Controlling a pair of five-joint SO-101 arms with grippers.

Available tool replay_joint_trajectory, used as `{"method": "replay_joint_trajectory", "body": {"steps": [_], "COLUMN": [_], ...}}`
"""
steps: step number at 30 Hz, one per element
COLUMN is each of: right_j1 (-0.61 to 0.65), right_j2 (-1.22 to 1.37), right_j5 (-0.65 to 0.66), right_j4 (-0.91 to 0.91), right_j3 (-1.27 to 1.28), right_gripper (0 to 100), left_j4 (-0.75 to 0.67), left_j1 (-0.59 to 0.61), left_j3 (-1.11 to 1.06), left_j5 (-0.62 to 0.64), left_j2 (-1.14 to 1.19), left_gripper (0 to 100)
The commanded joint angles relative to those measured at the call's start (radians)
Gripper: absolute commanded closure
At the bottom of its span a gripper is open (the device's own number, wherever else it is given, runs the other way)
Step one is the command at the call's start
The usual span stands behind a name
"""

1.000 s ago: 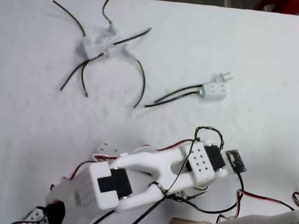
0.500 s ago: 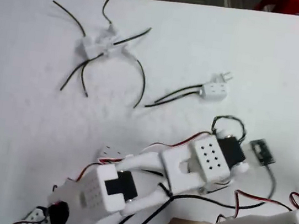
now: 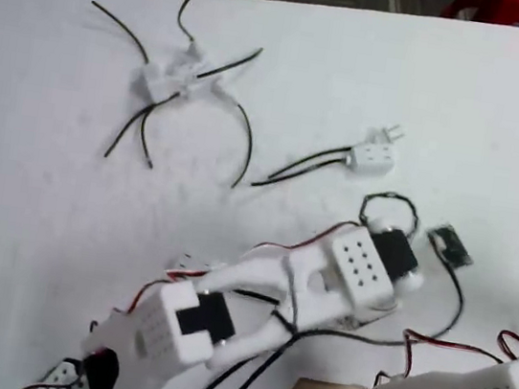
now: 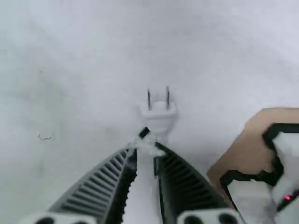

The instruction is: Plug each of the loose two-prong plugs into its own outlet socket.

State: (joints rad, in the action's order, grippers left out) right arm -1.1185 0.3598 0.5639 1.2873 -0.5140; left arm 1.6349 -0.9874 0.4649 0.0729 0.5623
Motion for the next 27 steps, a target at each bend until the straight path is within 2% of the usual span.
{"method": "replay_joint_trajectory", "body": {"steps": [1,4,14,18,22,27], "right_j1": [0.013,0.013,0.005,0.001,-0.001,-0.001], "right_j2": [-0.061,-0.061,-0.062,-0.062,-0.062,-0.062], "right_j5": [0.003,0.003,0.005,0.005,0.005,0.005], "right_j4": [0.002,0.002,0.002,0.001,0.001,0.001], "right_j3": [-0.035,-0.035,-0.035,-0.035,-0.035,-0.037], "right_gripper": [96.4,96.4,96.4,96.4,96.4,96.4], "left_j4": [-0.100,-0.106,-0.117,-0.239,-0.282,-0.292], "left_j1": [0.105,0.113,-0.059,-0.031,0.004,0.001], "left_j3": [-0.032,-0.029,-0.118,-0.210,-0.238,-0.238], "left_j5": [0.009,0.009,0.009,0.009,0.009,0.003], "left_j2": [0.024,0.035,0.042,0.041,0.041,0.041], "left_gripper": [78,77,77,77,77,87]}}
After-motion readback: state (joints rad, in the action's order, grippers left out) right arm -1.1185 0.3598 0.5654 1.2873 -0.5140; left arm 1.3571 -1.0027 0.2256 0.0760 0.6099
